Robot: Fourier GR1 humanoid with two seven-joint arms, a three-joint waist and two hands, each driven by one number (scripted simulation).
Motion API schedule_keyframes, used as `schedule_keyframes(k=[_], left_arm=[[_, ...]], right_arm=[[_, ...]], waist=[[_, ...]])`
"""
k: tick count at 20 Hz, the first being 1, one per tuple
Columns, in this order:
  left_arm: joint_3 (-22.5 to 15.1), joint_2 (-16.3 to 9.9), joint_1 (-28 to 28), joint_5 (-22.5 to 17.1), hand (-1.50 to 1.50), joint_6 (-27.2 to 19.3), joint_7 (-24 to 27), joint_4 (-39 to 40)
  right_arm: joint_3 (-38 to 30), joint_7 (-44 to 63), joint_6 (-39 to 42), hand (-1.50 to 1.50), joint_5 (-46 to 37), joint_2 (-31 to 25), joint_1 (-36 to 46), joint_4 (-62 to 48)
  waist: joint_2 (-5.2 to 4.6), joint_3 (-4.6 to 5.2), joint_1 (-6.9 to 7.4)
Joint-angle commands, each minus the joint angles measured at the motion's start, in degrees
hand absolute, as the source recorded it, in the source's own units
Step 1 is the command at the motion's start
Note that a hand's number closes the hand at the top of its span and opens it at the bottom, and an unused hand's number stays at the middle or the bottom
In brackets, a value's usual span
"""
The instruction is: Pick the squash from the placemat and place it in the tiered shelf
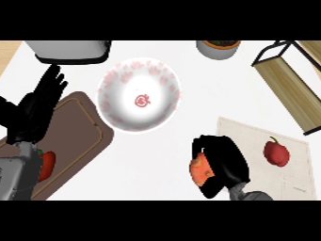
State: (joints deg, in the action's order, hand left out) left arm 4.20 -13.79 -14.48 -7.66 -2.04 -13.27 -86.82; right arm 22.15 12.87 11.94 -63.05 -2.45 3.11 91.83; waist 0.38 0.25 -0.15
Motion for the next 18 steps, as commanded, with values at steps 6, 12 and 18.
schedule_keyframes(k=[6, 12, 18], left_arm=[[-0.3, 0.23, 0.92, 0.56, 0.0, -0.04, -0.23, -0.54], [0.07, -0.82, 2.29, 0.09, 0.0, 1.51, -0.92, -2.8], [1.17, 0.86, -0.62, 0.91, 0.0, 0.81, 3.32, 3.71]], right_arm=[[2.63, 17.47, -10.37, 1.5, 10.51, 2.41, 4.42, 22.84], [-5.08, 33.6, -1.24, 1.5, 10.38, 2.44, 17.55, 32.39], [-21.79, 33.04, 6.98, 1.5, 15.84, -4.27, 26.22, 32.33]], waist=[[-0.02, -0.22, -0.24], [-0.2, -0.19, 0.41], [-0.43, -0.21, -0.07]])
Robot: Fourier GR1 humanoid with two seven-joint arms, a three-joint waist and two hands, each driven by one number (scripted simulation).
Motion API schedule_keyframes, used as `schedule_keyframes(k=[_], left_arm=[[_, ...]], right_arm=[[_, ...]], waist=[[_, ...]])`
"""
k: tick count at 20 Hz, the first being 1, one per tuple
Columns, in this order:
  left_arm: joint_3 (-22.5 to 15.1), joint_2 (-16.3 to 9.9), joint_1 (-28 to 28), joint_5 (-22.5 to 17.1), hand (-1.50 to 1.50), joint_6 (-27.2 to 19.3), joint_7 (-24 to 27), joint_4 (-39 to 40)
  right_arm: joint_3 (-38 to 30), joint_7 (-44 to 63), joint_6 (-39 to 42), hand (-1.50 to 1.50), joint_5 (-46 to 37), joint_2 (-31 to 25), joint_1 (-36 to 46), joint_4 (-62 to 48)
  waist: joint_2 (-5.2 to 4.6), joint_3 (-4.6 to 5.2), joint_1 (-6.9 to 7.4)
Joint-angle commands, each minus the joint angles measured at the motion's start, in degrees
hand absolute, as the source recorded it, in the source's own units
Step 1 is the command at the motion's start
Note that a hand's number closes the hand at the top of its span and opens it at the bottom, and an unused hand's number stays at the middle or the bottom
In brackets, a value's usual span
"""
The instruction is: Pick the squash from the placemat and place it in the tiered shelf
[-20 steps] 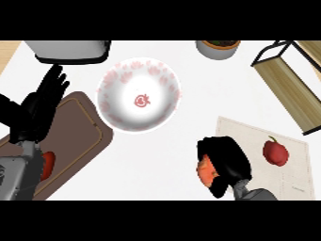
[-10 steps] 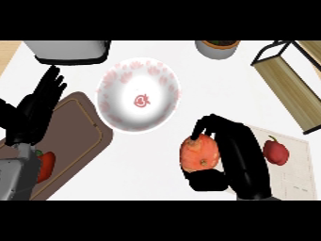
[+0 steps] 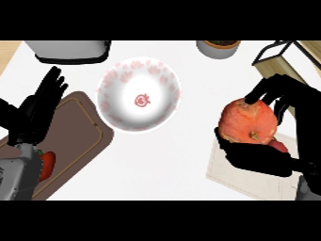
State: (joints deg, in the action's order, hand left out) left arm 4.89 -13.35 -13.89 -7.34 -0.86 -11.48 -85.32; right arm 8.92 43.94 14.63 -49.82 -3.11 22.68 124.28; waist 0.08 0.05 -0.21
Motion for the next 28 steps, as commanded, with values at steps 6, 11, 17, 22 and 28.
schedule_keyframes(k=[6, 11, 17, 22, 28], left_arm=[[1.44, -0.63, -0.14, -0.2, 0.0, 1.64, 1.28, 2.33], [0.26, 0.0, 1.31, -0.61, 0.0, 1.34, -3.47, -3.88], [0.26, 0.71, 1.93, -0.48, 0.0, 1.24, -3.86, -5.82], [-0.55, 2.02, 1.37, 1.41, 0.0, 0.33, -1.73, -3.3], [0.78, 1.08, -2.4, 1.54, 0.0, 1.08, -2.02, -0.32]], right_arm=[[-21.15, 2.26, 8.41, 1.5, 9.46, -10.73, 11.25, -3.27], [-29.49, -1.25, 10.26, 1.5, 14.38, -17.29, 10.38, -9.36], [-36.15, -10.33, 2.78, 1.5, 16.53, -18.1, 3.95, -14.71], [-45.0, -21.24, 2.45, 1.5, 21.99, -26.61, 5.62, -30.03], [-44.78, -30.36, -1.52, 1.5, 21.91, -30.97, 6.47, -42.54]], waist=[[-0.1, -0.05, 0.11], [0.01, -0.07, 0.24], [-0.02, -0.09, 0.22], [-0.15, -0.09, 0.25], [-0.21, -0.07, 0.47]])
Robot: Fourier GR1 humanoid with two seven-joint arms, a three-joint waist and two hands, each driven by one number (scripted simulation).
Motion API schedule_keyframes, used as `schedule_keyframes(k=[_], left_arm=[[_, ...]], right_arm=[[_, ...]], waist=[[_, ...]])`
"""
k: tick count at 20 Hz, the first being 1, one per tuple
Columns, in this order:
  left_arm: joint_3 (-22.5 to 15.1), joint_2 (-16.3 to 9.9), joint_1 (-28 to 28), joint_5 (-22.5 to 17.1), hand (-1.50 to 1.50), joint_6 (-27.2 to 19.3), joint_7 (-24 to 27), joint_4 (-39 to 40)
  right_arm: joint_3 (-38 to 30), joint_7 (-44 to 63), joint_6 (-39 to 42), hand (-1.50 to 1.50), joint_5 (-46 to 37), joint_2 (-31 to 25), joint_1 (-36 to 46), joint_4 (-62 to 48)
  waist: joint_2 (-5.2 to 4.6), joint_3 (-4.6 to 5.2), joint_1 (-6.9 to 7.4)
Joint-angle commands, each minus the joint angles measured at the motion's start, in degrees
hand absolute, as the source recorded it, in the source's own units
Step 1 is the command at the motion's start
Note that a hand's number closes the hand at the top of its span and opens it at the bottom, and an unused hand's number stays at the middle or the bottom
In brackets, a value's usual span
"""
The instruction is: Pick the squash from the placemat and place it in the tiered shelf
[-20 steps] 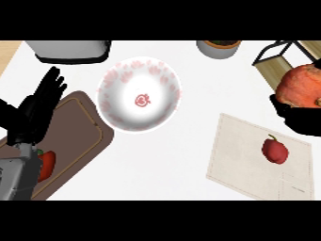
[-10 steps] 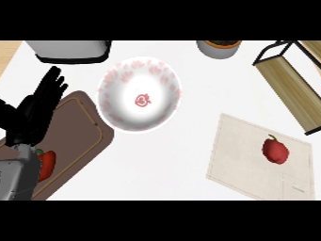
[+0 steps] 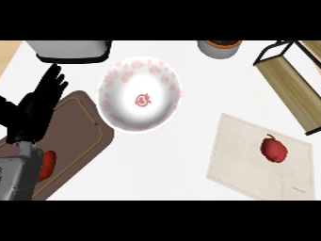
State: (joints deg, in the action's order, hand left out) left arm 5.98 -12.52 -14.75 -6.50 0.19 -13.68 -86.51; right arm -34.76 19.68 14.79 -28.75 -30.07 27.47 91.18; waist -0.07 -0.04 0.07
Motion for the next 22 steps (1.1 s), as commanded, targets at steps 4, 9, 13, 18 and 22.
schedule_keyframes(k=[4, 9, 13, 18, 22], left_arm=[[-0.45, 1.87, 1.13, 1.84, 0.0, -0.37, 3.34, 1.92], [1.68, -0.17, -4.92, -0.41, 0.0, 0.9, -1.56, 3.99], [-1.08, 2.59, 1.11, 2.75, 0.0, -0.62, 1.21, 0.82], [0.34, 0.98, 2.42, 2.3, 0.0, 1.36, 4.97, 1.55], [-0.63, 1.67, -1.43, 1.6, 0.0, -0.19, -2.44, -1.85]], right_arm=[[0.19, -7.97, -4.33, 1.5, 1.36, -3.65, -0.39, -11.18], [-1.64, -13.03, -4.71, 1.5, 3.88, -6.79, -0.61, -17.44], [-1.77, -15.69, -4.52, 1.5, 5.22, -10.82, 0.42, -22.68], [-3.99, -17.73, -16.16, -1.5, 0.86, -12.32, 5.22, -36.21], [-5.34, -27.13, -22.4, -1.5, 2.78, -11.76, 8.44, -43.59]], waist=[[0.03, 0.04, 0.04], [0.0, 0.03, -0.17], [0.05, 0.03, 0.03], [-0.14, 0.01, 0.6], [-0.18, -0.05, 0.89]])
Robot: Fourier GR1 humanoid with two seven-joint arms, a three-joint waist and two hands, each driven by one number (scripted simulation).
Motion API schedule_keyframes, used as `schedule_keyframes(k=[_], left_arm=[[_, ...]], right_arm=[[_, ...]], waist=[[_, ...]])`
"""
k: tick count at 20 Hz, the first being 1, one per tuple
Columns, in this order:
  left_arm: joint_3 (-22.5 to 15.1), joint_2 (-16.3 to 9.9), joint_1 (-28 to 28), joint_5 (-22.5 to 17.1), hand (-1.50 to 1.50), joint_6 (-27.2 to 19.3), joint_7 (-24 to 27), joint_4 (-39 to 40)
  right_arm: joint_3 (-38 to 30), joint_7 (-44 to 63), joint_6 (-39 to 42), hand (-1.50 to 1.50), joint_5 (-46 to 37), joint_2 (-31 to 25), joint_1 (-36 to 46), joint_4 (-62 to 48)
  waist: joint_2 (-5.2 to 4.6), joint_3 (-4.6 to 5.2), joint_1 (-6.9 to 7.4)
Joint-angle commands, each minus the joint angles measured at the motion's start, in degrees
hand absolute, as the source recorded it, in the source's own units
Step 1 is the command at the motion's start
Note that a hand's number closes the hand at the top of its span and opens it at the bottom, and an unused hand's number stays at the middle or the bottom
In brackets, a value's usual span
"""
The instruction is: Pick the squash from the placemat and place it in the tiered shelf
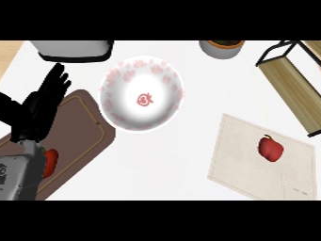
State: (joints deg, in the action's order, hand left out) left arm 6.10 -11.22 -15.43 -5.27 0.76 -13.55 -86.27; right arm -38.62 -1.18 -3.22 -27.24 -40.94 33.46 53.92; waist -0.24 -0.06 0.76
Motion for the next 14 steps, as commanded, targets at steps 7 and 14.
schedule_keyframes(k=[7, 14], left_arm=[[1.79, -1.46, 0.63, -1.5, 0.0, 2.11, -0.26, -0.14], [1.78, -0.81, 1.06, -0.47, 0.0, 1.25, 1.26, 1.23]], right_arm=[[-5.14, -12.44, 0.33, -1.5, 7.3, -9.96, 3.73, -14.12], [-7.64, -7.38, 21.34, -1.5, 13.52, -20.54, 2.25, -22.15]], waist=[[0.11, 0.02, -0.32], [0.12, 0.02, -0.84]])
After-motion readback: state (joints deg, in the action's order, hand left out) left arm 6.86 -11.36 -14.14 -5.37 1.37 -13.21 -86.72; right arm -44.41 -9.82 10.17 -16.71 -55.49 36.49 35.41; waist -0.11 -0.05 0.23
